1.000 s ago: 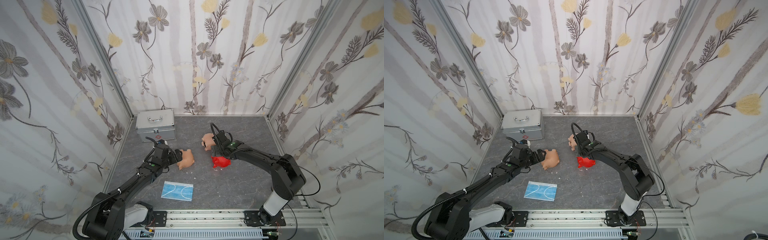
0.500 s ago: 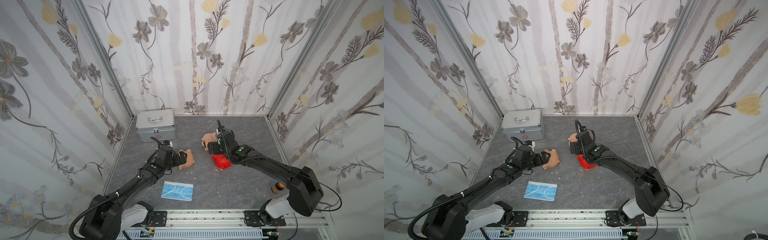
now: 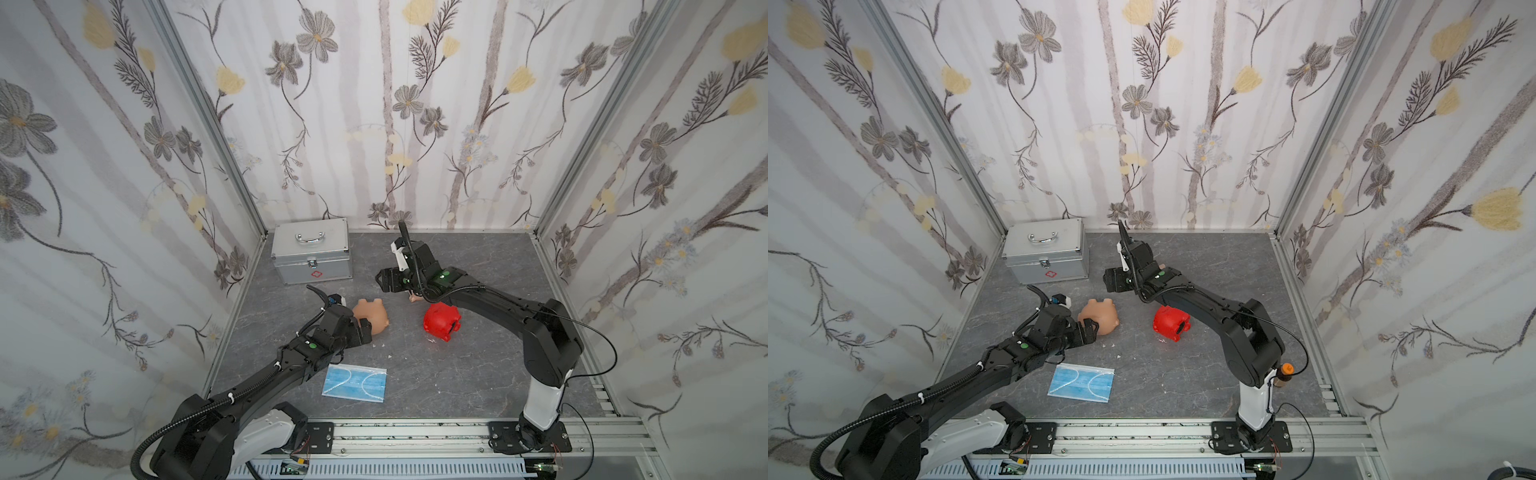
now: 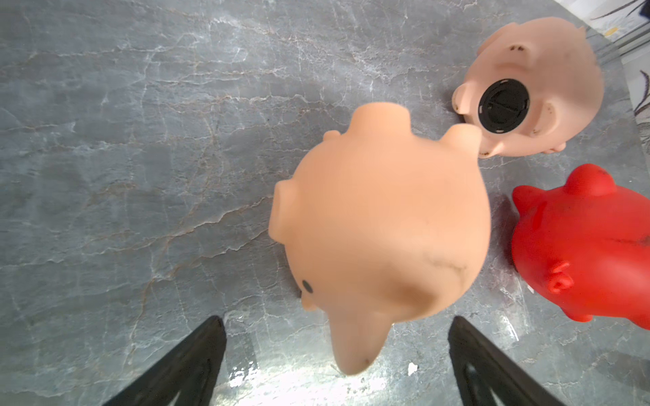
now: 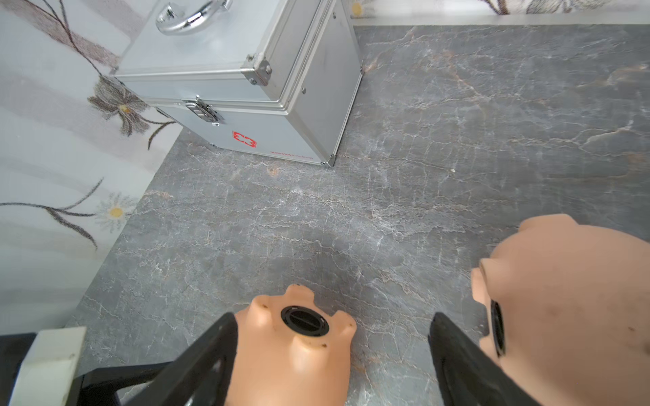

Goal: Open piggy banks
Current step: Adjust the piggy bank at the center of the board.

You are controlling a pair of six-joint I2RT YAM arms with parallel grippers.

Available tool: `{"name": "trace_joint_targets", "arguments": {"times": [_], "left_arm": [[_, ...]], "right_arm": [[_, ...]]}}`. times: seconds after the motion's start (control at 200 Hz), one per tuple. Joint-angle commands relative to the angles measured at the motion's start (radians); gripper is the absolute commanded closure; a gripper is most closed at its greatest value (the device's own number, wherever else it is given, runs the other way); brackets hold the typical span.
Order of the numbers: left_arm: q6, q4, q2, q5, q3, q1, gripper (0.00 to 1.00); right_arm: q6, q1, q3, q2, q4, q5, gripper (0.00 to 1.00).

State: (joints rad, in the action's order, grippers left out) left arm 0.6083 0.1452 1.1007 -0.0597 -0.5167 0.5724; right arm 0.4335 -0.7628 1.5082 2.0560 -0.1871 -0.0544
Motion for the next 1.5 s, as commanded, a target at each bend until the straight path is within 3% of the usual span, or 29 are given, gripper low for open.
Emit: {"name": "trace_joint_targets", "arguments": {"times": [0.0,0.36,0.719,1.054,1.494], "left_arm": [[0.016,0.011,0.015,-0.045,0.000,-0.001,0.00],[0.059,0.046,0.039,-0.107,-0.004,-0.013,0.03],[0.085,0.044,0.038,-0.098,0.004,-0.050,0.06],[0.097,0.010,0.063,-0.047,0.001,-0.093,0.07],[0.111,0.000,0.039,-0.015,0.016,-0.132,0.08]], "right_arm": [[0.003,-0.006,0.075,0.064,-0.069,-0.009,0.14],[-0.024,-0.006,0.261,0.223,-0.227,0.054,0.18],[-0.038,-0.045,0.333,0.286,-0.310,0.095,0.22],[-0.023,-0.060,0.253,0.228,-0.316,0.159,0.28],[0.003,-0.083,0.067,0.079,-0.193,0.100,0.28]]}}
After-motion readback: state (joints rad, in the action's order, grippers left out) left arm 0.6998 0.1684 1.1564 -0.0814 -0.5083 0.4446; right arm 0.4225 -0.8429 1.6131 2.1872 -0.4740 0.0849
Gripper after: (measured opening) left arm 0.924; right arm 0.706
